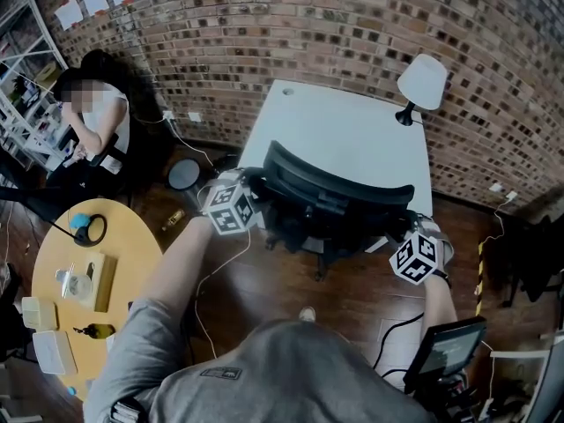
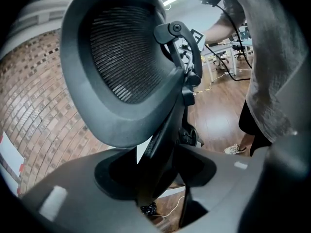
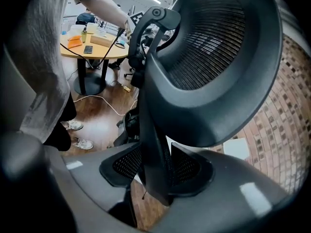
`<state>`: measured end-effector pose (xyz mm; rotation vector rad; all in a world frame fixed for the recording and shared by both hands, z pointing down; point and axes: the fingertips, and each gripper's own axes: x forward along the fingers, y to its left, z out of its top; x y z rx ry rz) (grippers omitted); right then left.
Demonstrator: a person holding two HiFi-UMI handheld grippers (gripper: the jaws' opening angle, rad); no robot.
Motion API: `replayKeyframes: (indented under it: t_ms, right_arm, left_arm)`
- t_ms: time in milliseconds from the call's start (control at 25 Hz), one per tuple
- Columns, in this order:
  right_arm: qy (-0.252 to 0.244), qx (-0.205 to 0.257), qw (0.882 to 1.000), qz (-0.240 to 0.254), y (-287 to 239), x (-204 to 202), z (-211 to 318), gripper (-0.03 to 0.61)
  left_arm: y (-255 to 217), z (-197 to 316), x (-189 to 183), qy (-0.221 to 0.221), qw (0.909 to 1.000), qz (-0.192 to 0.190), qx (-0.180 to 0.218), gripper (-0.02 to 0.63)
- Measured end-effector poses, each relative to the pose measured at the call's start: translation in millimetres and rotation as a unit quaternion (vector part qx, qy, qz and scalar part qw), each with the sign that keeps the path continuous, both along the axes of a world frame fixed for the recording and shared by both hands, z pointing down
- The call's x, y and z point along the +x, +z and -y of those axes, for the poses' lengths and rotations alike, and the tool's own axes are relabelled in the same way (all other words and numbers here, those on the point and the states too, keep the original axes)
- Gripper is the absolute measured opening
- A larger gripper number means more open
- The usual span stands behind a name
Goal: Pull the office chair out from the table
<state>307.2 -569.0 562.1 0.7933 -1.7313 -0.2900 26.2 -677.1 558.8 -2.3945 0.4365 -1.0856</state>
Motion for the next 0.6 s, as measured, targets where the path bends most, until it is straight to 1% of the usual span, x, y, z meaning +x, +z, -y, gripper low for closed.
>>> replayKeyframes:
  t_ms: [200,600]
  right_arm:
    - [0.008,-0.002,1.000,0.000,1,-2,-16,0.202]
    - [0.032,0.001,0.999,0.001,1,-13,-66,0.210]
  left_arm:
    - [-1,-16,-2,0.009,0.9999,-0.004,-0.004,0.233]
    - [-4,-67,-14,0.028,0.9994,-0.016,-0.010,0.229]
